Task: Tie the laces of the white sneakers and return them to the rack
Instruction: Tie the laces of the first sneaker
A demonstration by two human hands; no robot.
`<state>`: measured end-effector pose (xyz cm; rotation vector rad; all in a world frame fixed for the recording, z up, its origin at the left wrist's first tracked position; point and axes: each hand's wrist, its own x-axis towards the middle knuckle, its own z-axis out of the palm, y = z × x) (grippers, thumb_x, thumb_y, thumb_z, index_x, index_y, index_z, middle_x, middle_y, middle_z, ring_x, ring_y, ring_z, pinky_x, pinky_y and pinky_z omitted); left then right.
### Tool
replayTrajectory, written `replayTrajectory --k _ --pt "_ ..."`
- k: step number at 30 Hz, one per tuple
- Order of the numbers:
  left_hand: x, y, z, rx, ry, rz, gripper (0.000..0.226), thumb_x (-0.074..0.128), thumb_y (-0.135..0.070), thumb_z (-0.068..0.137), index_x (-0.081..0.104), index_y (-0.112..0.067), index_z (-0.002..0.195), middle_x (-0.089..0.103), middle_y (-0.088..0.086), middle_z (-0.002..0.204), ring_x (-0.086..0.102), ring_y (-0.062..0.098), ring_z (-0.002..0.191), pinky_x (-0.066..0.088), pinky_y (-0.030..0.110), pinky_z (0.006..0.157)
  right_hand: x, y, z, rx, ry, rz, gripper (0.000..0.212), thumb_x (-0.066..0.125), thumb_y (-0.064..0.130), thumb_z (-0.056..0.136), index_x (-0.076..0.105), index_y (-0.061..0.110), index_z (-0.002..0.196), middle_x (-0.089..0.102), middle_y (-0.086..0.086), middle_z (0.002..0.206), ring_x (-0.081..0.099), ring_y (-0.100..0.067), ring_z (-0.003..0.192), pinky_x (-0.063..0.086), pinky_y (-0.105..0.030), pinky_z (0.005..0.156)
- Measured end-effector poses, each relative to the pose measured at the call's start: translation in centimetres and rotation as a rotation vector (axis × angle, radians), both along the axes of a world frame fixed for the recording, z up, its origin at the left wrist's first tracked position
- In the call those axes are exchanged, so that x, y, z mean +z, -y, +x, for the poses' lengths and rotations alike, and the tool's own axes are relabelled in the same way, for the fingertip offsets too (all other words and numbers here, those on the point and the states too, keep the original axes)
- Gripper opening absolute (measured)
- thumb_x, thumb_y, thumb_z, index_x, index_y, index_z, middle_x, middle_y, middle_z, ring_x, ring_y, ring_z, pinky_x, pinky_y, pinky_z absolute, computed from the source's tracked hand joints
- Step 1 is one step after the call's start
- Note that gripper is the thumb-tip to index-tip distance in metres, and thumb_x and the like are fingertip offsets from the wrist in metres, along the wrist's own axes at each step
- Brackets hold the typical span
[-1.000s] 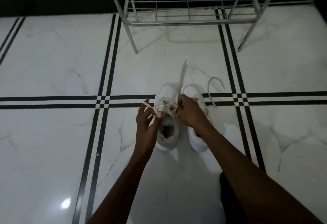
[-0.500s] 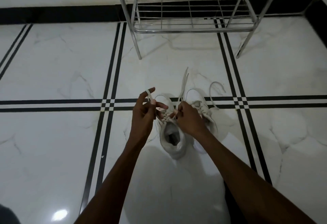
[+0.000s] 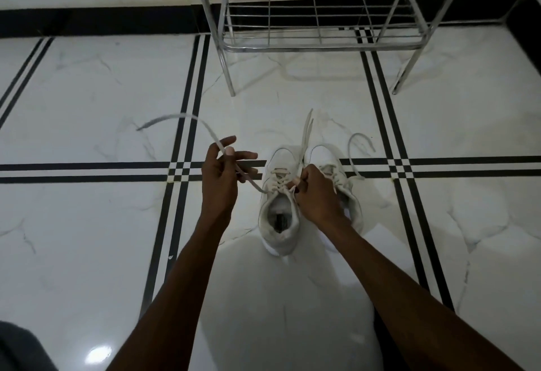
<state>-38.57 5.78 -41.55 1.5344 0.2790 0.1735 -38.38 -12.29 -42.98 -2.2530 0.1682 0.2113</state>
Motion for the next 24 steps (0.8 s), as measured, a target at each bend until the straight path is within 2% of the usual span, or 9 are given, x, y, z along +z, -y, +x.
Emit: replayTrajectory --k 3,6,8,10,12,14,18,20,24 --pt "-1.5 0.0 -0.7 0.061 -0.149 -0.064 0.028 0.045 -0.034 0.11 0.06 -0.014 0.122 0.079 0.006 0.108 0.075 0.017 0.095 0.055 0.031 0.075 -0.6 0.2 0.2 0.014 -0.019 0.023 0.015 0.056 0.009 0.095 0.044 0.011 0.087 0.063 -0.006 0.087 0.056 -0.017 0.08 0.03 -0.011 0.051" --pt "-3.1 0.8 -1.6 0.017 -0.314 -0.037 0.034 0.043 -0.05 0.107 0.066 -0.025 0.11 0.074 0.001 0.118 0.066 0.019 0.114 0.053 0.032 0.082 -1.2 0.2 0.7 0.016 -0.02 0.062 0.015 0.053 0.012 0.098 0.044 0.012 0.086 0.073 -0.004 0.095 0.066 -0.016 0.087 0.044 -0.023 0.062" --pt "-3.9 1.7 -2.3 -0.062 -0.398 0.013 0.043 0.046 -0.057 0.102 0.071 -0.023 0.11 0.073 -0.003 0.114 0.066 0.014 0.109 0.054 0.031 0.083 -1.7 0.2 1.0 0.023 -0.026 0.068 0.016 0.052 0.016 0.099 0.044 0.014 0.085 0.075 0.0 0.093 0.067 -0.015 0.087 0.046 -0.029 0.064" --pt "-4.6 2.5 -3.0 -0.095 -0.393 0.076 0.033 0.062 -0.053 0.096 0.076 -0.024 0.101 0.077 -0.007 0.101 0.07 0.01 0.097 0.056 0.03 0.083 -1.8 0.3 1.2 0.025 -0.035 0.052 0.014 0.051 0.015 0.099 0.045 0.014 0.086 0.072 0.003 0.087 0.063 -0.015 0.08 0.042 -0.027 0.06" --pt "-5.1 2.9 -3.5 -0.075 -0.335 0.127 0.025 0.076 -0.044 0.09 0.077 -0.021 0.098 0.078 -0.006 0.095 0.071 0.01 0.091 0.057 0.028 0.082 -1.9 0.5 1.2 0.014 -0.036 0.087 0.014 0.053 0.018 0.099 0.049 0.012 0.087 0.074 -0.003 0.091 0.065 -0.019 0.081 0.046 -0.031 0.063" --pt "-5.6 2.8 -3.5 -0.059 -0.281 0.181 0.022 0.079 -0.036 0.089 0.078 -0.017 0.1 0.078 -0.004 0.096 0.072 0.011 0.093 0.058 0.03 0.083 -2.1 0.7 0.9 0.026 -0.057 0.157 0.017 0.059 0.024 0.097 0.055 0.01 0.089 0.075 -0.004 0.094 0.068 -0.018 0.084 0.051 -0.035 0.072" --pt "-5.6 2.6 -2.6 -0.096 -0.182 0.34 0.021 0.08 -0.025 0.087 0.076 -0.012 0.104 0.077 0.001 0.1 0.072 0.015 0.094 0.062 0.037 0.084 -2.7 1.2 0.5 0.114 -0.014 0.174 0.009 0.068 0.022 0.091 0.065 0.013 0.093 0.074 0.001 0.094 0.068 -0.013 0.09 0.053 -0.029 0.081" --pt "-5.3 2.6 -2.2 -0.14 -0.081 0.47 0.009 0.078 -0.017 0.089 0.073 -0.012 0.093 0.074 0.0 0.093 0.07 0.015 0.088 0.061 0.038 0.079 -2.8 1.1 0.6 0.121 0.043 0.136 0.009 0.068 0.02 0.09 0.064 0.014 0.085 0.072 0.001 0.085 0.067 -0.014 0.082 0.052 -0.028 0.075" --pt "-5.3 2.5 -1.8 -0.184 -0.066 0.701 0.018 0.068 -0.018 0.097 0.055 -0.019 0.084 0.072 0.004 0.086 0.069 0.023 0.08 0.057 0.048 0.072 -3.0 0.6 0.6 0.082 0.087 0.078 0.018 0.065 0.017 0.093 0.055 0.012 0.079 0.058 0.007 0.068 0.055 -0.005 0.063 0.039 -0.016 0.057"
